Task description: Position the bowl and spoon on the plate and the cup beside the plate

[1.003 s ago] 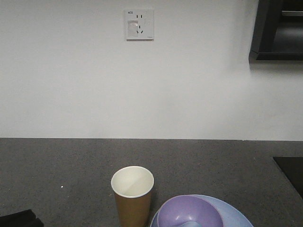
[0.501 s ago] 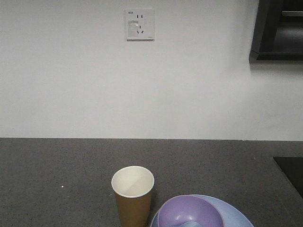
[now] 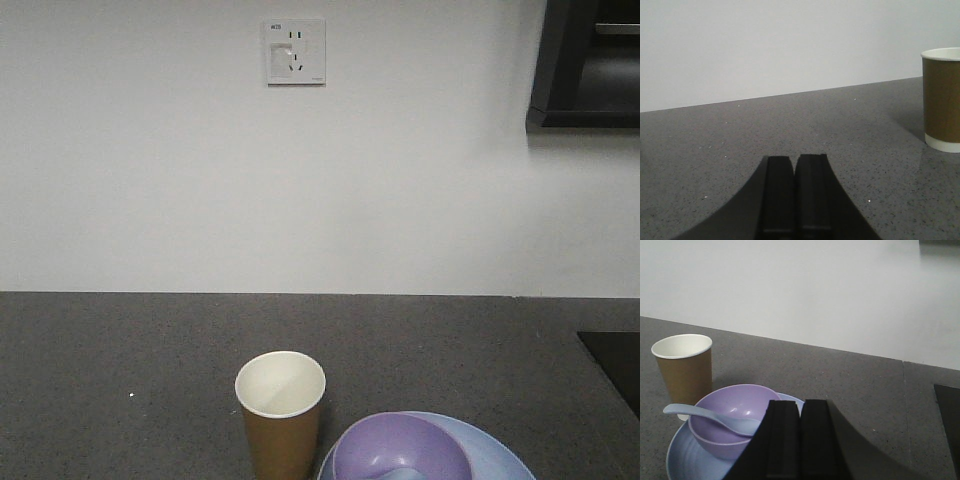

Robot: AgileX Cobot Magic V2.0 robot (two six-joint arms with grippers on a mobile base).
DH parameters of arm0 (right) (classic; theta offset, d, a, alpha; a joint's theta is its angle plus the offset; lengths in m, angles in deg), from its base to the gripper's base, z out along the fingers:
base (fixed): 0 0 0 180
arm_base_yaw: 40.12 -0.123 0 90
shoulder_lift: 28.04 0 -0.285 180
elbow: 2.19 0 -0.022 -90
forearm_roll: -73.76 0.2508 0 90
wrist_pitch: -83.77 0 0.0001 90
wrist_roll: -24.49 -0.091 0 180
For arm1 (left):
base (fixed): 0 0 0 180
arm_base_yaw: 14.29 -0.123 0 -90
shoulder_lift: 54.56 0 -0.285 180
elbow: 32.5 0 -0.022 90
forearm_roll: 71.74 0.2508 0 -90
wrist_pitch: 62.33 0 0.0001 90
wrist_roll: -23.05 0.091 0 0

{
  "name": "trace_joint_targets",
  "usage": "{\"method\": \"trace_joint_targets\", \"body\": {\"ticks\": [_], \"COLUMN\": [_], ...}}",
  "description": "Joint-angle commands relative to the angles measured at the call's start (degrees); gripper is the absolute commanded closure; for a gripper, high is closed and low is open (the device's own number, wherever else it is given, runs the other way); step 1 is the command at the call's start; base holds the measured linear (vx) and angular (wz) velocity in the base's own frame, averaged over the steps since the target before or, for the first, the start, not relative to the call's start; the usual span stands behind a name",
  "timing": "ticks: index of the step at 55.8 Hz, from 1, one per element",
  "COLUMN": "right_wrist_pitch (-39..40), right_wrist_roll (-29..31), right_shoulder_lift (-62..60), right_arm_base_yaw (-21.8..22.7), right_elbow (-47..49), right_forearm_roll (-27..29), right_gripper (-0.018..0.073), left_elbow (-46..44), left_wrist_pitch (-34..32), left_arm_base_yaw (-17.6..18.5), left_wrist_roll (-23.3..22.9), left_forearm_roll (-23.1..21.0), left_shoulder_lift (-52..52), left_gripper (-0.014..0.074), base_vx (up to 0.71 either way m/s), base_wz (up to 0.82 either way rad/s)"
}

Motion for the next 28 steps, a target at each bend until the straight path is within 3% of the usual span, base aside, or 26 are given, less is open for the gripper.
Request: {"method": "trace_joint_targets", "body": {"ticks": [1,28], "right_wrist_pitch": [4.79,4.79], "right_wrist_roll": [0.46,0.46], "right_shoulder_lift": [0.66,0.66], "right_arm_base_yaw": [0.0,0.0], "right_elbow": [1.5,1.5], "right_forearm_roll": [0.28,0.28], "right_gripper": [0.0567,0.0567], "left_elbow": [-1.43,-1.43], "left_wrist_pitch": [-4.19,-4.19], "left_arm_base_yaw": [-0.03,-0.03], "left_wrist_roll": [0.16,0.16], "left_forearm_roll": [-0.17,-0.17], "left_shoulder_lift": [0.93,0.93], "left_gripper": [0.0596,0.0596], "base_vx": [0.0,0.0], "base_wz": [0.0,0.0]}}
